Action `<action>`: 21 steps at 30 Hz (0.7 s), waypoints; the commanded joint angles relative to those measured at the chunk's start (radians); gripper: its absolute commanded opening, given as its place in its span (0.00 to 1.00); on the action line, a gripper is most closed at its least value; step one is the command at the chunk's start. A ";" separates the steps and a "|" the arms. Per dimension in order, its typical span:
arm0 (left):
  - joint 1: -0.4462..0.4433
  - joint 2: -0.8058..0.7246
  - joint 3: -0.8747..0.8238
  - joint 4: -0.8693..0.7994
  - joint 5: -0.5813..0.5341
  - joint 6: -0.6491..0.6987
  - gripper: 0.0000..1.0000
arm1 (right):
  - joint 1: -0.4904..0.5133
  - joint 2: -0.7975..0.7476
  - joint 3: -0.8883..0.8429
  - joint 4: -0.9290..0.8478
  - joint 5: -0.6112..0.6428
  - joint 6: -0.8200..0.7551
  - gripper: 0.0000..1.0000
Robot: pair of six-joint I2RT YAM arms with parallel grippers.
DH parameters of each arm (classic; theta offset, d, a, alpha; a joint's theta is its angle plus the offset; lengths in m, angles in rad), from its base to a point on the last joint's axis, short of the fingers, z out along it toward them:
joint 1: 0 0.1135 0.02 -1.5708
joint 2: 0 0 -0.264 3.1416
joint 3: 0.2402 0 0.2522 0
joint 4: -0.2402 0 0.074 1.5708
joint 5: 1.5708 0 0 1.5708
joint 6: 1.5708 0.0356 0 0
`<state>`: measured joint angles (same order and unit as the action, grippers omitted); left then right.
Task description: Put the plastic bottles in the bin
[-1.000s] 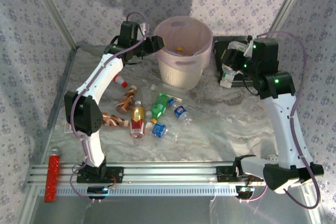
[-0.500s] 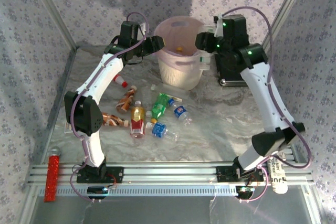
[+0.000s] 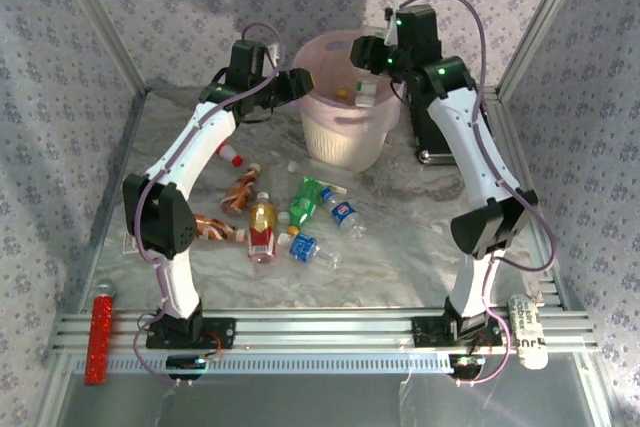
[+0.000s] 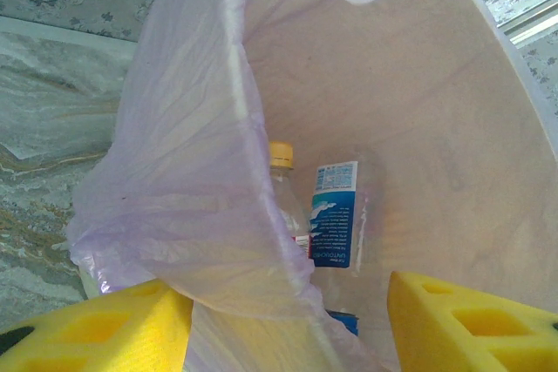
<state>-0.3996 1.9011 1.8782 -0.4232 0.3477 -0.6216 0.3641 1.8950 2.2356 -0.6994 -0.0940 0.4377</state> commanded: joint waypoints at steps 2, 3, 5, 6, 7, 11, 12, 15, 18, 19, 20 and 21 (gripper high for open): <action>-0.005 0.039 0.010 -0.101 -0.026 0.020 0.61 | -0.004 0.080 0.081 0.003 0.002 0.014 0.27; -0.005 0.039 0.010 -0.101 -0.026 0.020 0.61 | -0.004 0.101 0.102 -0.006 0.002 0.011 0.27; -0.005 0.038 0.010 -0.100 -0.024 0.020 0.61 | -0.002 0.139 0.131 -0.025 0.003 0.001 0.28; -0.005 0.038 0.010 -0.100 -0.024 0.021 0.61 | -0.001 0.152 0.136 -0.028 0.003 -0.005 0.28; -0.005 0.038 0.010 -0.100 -0.024 0.020 0.61 | 0.001 0.165 0.139 -0.034 0.002 -0.012 0.27; -0.005 0.038 0.007 -0.098 -0.023 0.022 0.61 | 0.006 0.207 0.135 -0.056 -0.004 -0.034 0.28; -0.004 0.038 0.008 -0.098 -0.023 0.022 0.61 | 0.007 0.216 0.135 -0.061 -0.003 -0.039 0.28; -0.005 0.037 0.008 -0.096 -0.019 0.020 0.61 | 0.014 0.243 0.138 -0.079 0.010 -0.066 0.28; -0.005 0.036 0.006 -0.096 -0.018 0.020 0.61 | 0.018 0.277 0.153 -0.113 0.016 -0.095 0.28; -0.005 0.035 0.004 -0.094 -0.018 0.022 0.61 | 0.019 0.291 0.162 -0.128 0.016 -0.105 0.28; -0.005 0.034 0.003 -0.094 -0.018 0.023 0.61 | 0.023 0.307 0.173 -0.141 0.012 -0.120 0.28; -0.005 0.033 0.003 -0.095 -0.019 0.022 0.61 | 0.024 0.321 0.181 -0.153 0.009 -0.129 0.28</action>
<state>-0.3996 1.9022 1.8824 -0.4274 0.3477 -0.6212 0.3782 2.1784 2.3672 -0.7921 -0.0906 0.3641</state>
